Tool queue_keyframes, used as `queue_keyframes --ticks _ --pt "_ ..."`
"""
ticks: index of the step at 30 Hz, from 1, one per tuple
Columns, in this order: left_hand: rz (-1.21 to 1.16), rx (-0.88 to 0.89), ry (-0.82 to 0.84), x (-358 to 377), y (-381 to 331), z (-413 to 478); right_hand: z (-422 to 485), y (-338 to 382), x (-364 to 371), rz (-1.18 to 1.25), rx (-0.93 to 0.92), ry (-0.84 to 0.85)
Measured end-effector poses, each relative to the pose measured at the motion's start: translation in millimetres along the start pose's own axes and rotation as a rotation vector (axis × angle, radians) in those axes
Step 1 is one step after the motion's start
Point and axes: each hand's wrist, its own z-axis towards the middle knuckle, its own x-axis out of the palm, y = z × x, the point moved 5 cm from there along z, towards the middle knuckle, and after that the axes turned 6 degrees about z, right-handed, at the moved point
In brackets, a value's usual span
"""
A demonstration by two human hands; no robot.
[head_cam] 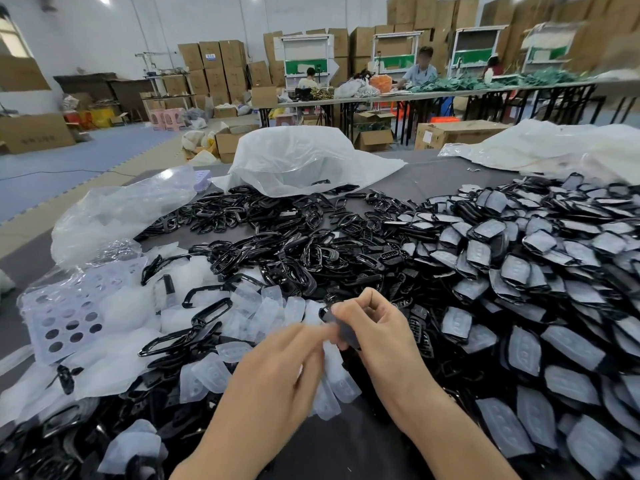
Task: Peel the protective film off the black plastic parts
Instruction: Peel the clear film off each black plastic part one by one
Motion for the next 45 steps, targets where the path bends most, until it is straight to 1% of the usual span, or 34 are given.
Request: queue_keyframes --ticks 1,4,7,9,12,14,17,22,28,31,34,35,37,40,42,43,45 --pt "0.025 0.039 0.024 2.8 -4.4 0.3 0.4 -0.8 -0.8 -0.002 0.000 -0.017" --pt "0.000 0.085 0.087 11.4 -14.9 -0.1 1.7 -2.4 -2.4 0.048 0.033 -0.034" --pt "-0.023 0.099 0.078 13.0 -18.4 -1.5 4.0 -3.9 -6.4 0.121 0.059 -0.041" --pt "-0.120 0.023 -0.006 7.6 -11.3 -3.0 4.4 -3.2 -5.1 0.148 0.062 -0.021" --pt "-0.310 -0.218 -0.144 2.7 8.1 -3.9 2.6 -3.0 -1.3 0.127 0.074 0.030" --pt "-0.428 -0.353 -0.154 3.1 17.5 -2.7 0.1 -3.6 3.9 0.092 0.080 0.102" --pt "-0.499 -0.411 -0.093 5.3 19.0 1.6 -3.3 -4.5 13.5 0.060 0.058 0.205" --pt "-0.609 -0.500 -0.153 3.8 26.9 0.9 -2.0 -6.1 14.3 0.054 0.040 0.209" --pt "-0.600 -0.485 -0.185 5.6 32.3 -0.3 -0.7 -8.6 11.8 0.033 0.060 0.234" --pt "-0.568 -0.479 -0.159 8.4 33.6 -1.9 -2.9 -8.6 11.7 -0.125 0.023 0.235" --pt "-0.423 -0.416 -0.148 7.7 32.2 -5.3 -6.0 -11.9 9.5 -0.261 0.012 0.206" --pt "-0.367 -0.384 -0.135 6.9 31.3 -7.1 -4.0 -8.9 6.2 -0.245 0.013 0.181" --pt "-0.307 -0.334 -0.087 5.3 26.7 -9.1 8.7 13.1 -12.7 -0.130 -0.024 0.062" --pt "-0.218 -0.249 -0.017 10.1 19.2 -9.8 36.7 74.5 -70.9 0.062 -0.186 -0.245" --pt "-0.073 -0.125 0.014 13.7 6.7 -7.1 45.9 109.2 -110.5 0.110 -0.271 -0.489" --pt "0.024 -0.037 0.022 17.1 -0.9 -6.5 45.7 116.1 -126.9 0.115 -0.280 -0.582" --pt "0.197 0.127 0.062 28.2 -13.3 -7.6 40.8 113.7 -144.5 0.100 -0.248 -0.675"
